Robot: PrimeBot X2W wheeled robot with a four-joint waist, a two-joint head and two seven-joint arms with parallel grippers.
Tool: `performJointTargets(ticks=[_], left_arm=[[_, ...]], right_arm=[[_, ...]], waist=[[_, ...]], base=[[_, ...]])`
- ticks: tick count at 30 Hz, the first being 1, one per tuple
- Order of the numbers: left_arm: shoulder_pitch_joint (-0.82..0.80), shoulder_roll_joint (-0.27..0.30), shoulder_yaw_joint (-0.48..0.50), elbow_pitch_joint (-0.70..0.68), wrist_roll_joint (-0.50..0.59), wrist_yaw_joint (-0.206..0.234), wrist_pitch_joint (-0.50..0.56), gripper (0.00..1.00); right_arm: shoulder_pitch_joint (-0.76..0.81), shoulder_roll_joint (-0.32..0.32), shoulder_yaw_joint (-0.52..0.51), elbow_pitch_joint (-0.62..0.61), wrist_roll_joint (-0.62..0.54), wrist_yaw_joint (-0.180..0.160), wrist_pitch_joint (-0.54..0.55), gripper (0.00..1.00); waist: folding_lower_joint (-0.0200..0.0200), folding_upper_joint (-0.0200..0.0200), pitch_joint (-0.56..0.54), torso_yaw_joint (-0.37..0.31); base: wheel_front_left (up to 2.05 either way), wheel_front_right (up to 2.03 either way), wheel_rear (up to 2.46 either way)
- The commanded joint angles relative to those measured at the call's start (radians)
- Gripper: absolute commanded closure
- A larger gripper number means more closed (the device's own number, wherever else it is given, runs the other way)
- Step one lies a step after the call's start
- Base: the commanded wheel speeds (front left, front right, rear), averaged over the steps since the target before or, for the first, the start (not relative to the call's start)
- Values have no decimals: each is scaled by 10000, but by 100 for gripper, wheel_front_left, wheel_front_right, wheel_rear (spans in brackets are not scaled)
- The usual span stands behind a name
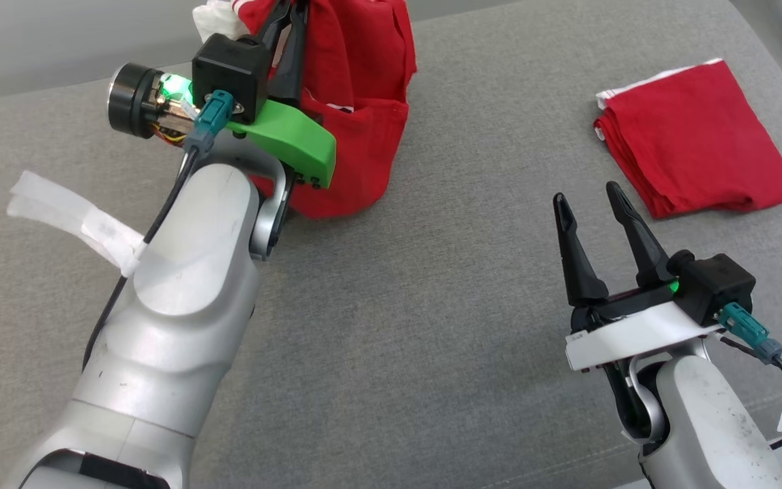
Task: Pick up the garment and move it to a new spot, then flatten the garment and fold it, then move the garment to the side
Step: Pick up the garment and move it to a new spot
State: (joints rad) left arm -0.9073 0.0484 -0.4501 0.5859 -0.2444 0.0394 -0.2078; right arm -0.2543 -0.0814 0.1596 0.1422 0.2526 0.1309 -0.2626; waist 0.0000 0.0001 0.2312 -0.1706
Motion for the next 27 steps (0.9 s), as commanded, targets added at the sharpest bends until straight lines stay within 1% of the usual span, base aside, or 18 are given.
performJointTargets(ticks=[1, 2, 3, 4, 8, 11, 13, 15, 22, 25, 27], left_arm=[[-99, 51, -60, 375, -135, 25, -75, 100], [-126, 52, -170, 770, -229, -8, -83, 56], [-142, 50, -250, 1035, -281, -34, -99, 23], [-143, 49, -334, 1343, -364, -52, -143, 0], [-32, 50, -496, 2163, -494, 94, -370, 0], [211, 49, -473, 2297, -676, 71, -526, 0], [424, 52, -379, 2197, -712, 143, -575, 0], [687, 148, -116, 1656, -719, 238, -594, 0], [2774, 781, 823, -952, -315, 403, -573, 0], [3824, 968, 1259, -2052, -229, 311, -570, 0], [4579, 994, 1442, -2799, -124, 171, -559, 0]], right_arm=[[-137, 32, 17, 21, 50, -2, -28, 0], [-169, 49, 24, 33, 73, -2, -28, 0], [-186, 65, 40, 46, 84, -2, -28, 0], [-188, 77, 37, 57, 91, -2, -28, 0], [-71, 111, -29, 99, 41, -2, -28, 0], [44, 47, -76, 134, -69, -2, -28, 0], [128, -17, -108, 158, -104, -4, -28, 0], [230, -78, -87, 167, -166, -2, -28, 0], [596, -336, -81, 262, -291, -2, -29, 0], [735, -417, -59, 294, -319, -4, -29, 0], [861, -458, -118, 304, -337, -2, -29, 0]], waist=[[0, -1, 615, -718], [0, -1, 649, -791], [0, -1, 670, -841], [0, -1, 679, -873], [0, -1, 610, -802], [0, -1, 398, -529], [0, -1, 189, -280], [0, -1, -33, -8], [0, -1, -932, 1077], [0, -1, -1204, 1405], [0, -1, -1368, 1597]], base=[[0, 0, 0], [0, 0, 0], [0, 0, 0], [0, 0, 0], [0, 0, 0], [0, 0, 0], [0, 0, 0], [0, 0, 0], [0, 0, 0], [0, 0, 0], [0, 0, 0]])
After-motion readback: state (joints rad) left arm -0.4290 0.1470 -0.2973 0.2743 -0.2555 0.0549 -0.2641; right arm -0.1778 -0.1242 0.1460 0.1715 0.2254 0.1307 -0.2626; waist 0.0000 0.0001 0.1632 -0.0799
